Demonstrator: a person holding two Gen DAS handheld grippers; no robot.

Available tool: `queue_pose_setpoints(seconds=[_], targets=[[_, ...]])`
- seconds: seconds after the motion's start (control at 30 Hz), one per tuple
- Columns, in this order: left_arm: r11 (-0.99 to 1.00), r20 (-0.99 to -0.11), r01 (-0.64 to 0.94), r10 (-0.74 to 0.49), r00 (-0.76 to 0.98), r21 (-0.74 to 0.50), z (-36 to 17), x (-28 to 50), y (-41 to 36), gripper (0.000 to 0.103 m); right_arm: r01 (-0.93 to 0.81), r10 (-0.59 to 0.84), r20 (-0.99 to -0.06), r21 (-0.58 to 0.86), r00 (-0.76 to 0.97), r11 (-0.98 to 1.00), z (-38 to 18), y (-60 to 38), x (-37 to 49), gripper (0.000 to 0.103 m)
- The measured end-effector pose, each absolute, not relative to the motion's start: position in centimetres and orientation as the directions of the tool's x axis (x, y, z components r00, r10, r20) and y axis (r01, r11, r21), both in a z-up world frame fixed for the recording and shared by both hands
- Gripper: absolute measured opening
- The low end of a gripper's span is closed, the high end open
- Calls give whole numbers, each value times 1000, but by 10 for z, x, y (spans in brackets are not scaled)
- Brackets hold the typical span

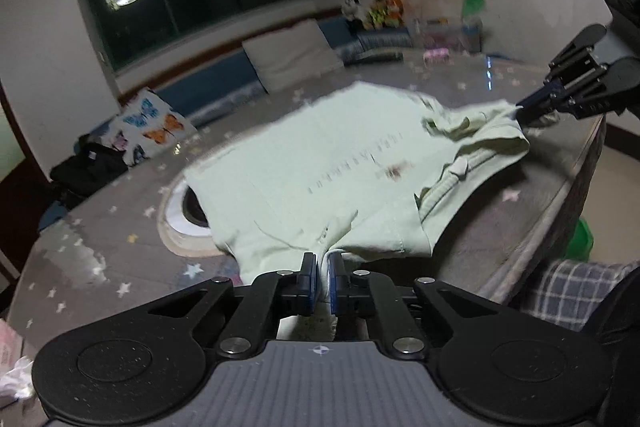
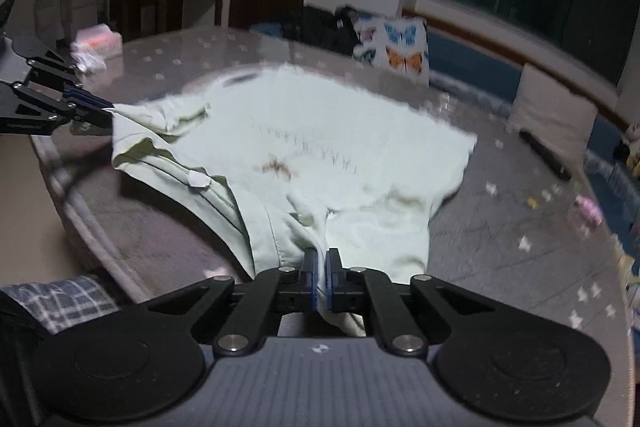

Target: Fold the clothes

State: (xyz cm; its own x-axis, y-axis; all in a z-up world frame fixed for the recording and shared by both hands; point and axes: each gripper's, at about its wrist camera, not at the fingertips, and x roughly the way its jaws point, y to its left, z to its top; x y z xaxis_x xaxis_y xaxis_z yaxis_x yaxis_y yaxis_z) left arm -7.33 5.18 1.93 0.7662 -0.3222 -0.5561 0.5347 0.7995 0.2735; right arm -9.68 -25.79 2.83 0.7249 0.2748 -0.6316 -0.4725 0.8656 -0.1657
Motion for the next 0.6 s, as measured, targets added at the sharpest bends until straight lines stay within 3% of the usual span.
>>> queue_pose_setpoints(seconds=[0.27,0.6], targets=[[819,-437,483,-328,838,311,66,-112,64,5,-469,282,-534,-252,797,847,85,-252,-154,3],[849,-351,406,-286,892,339,86,-28,49,1,-456,267,-478,-338,837,823,119,-251,-88,3]])
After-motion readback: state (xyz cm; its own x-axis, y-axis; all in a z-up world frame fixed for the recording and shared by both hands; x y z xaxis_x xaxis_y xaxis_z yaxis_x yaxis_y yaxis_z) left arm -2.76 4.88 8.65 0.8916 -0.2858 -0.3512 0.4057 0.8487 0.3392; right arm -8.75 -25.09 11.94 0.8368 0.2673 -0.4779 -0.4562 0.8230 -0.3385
